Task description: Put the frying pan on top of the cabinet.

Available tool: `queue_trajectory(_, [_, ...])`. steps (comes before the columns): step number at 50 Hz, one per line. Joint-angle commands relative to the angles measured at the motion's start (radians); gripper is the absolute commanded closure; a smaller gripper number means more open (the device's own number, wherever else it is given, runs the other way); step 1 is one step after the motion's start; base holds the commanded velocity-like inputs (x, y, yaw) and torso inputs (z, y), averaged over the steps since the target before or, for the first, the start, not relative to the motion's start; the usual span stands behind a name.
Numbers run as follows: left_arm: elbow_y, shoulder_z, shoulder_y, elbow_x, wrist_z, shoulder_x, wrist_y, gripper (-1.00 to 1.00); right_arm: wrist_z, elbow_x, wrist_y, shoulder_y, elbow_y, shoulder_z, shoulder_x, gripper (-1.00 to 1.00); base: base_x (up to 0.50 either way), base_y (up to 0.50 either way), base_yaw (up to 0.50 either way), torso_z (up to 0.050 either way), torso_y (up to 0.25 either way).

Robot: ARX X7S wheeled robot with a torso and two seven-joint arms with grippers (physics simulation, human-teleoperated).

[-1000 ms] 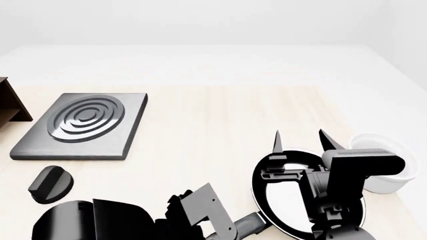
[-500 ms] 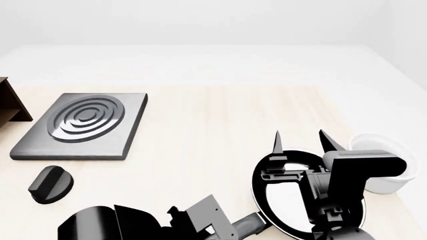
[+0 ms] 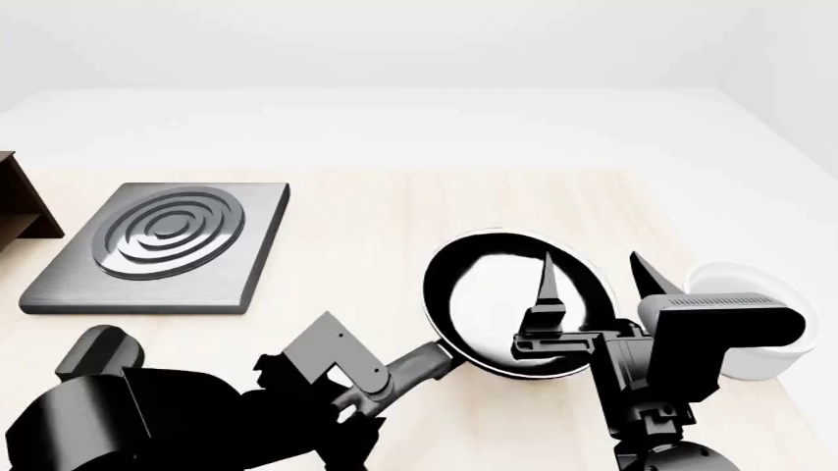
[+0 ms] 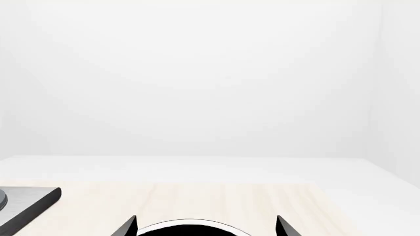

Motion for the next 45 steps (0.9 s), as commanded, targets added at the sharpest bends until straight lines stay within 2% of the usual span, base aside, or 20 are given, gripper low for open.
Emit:
queue_trajectory(1, [-0.059, -0.157, -0.034, 0.029, -0.036, -0.070, 0.053, 1.00, 0.005, 0.004, -0.003, 0.000, 0.001, -0.003, 0.003, -1.00, 0.00, 0.00, 0.00, 0.000, 0.000])
queue_trajectory(7, [-0.158, -0.276, -0.130, 0.008, -0.066, -0.064, 0.065, 1.00, 0.006, 0.007, -0.004, 0.003, 0.000, -0.006, 0.005, -1.00, 0.00, 0.00, 0.00, 0.000, 0.003])
queue_trajectory(15, [-0.375, -0.397, -0.352, 0.005, -0.181, 0.025, 0.043, 1.00, 0.009, 0.010, -0.001, 0.008, 0.002, -0.009, 0.007, -1.00, 0.00, 0.00, 0.00, 0.000, 0.001])
queue_trajectory(19, [-0.619, -0.372, -0.531, 0.105, -0.211, 0.062, 0.070, 1.00, 0.011, 0.012, 0.002, 0.011, -0.001, -0.011, 0.010, -1.00, 0.00, 0.00, 0.00, 0.000, 0.003])
queue_trajectory(23, [-0.915, -0.303, -0.708, 0.250, -0.212, 0.099, 0.168, 1.00, 0.011, 0.014, 0.001, 0.016, 0.004, -0.012, 0.010, -1.00, 0.00, 0.00, 0.00, 0.000, 0.002])
queue_trajectory(24, [-1.065, -0.260, -0.783, 0.323, -0.199, 0.123, 0.246, 1.00, 0.011, 0.015, 0.004, 0.019, 0.003, -0.014, 0.011, -1.00, 0.00, 0.00, 0.00, 0.000, 0.000])
queue_trajectory(27, [-1.515, -0.139, -1.018, 0.499, -0.054, 0.218, 0.533, 1.00, 0.013, 0.017, 0.007, 0.020, -0.001, -0.012, 0.013, -1.00, 0.00, 0.00, 0.00, 0.000, 0.003])
queue_trajectory(28, [-1.665, -0.161, -1.065, 0.519, -0.049, 0.230, 0.564, 1.00, 0.014, 0.017, 0.007, 0.019, -0.003, -0.012, 0.014, -1.00, 0.00, 0.00, 0.00, 0.000, 0.000])
queue_trajectory(29, [-1.691, -0.176, -1.066, 0.556, -0.049, 0.233, 0.568, 1.00, 0.014, 0.018, 0.007, 0.018, -0.002, -0.013, 0.015, -1.00, 0.00, 0.00, 0.00, 0.000, 0.000])
queue_trajectory(35, [-1.691, -0.437, -1.086, 0.771, -0.160, 0.230, 0.562, 1.00, 0.015, 0.019, 0.007, 0.019, 0.002, -0.019, 0.014, -1.00, 0.00, 0.00, 0.00, 0.000, 0.002])
queue_trajectory(40, [-1.691, -0.663, -1.093, 0.898, -0.379, 0.180, 0.576, 1.00, 0.015, 0.017, 0.006, 0.019, 0.005, -0.030, 0.013, -1.00, 0.00, 0.00, 0.00, 0.000, 0.002])
queue_trajectory(45, [-1.691, -0.745, -1.084, 0.974, -0.491, 0.135, 0.599, 1.00, 0.016, 0.020, 0.001, 0.014, 0.004, -0.028, 0.015, -1.00, 0.00, 0.00, 0.00, 0.000, 0.000])
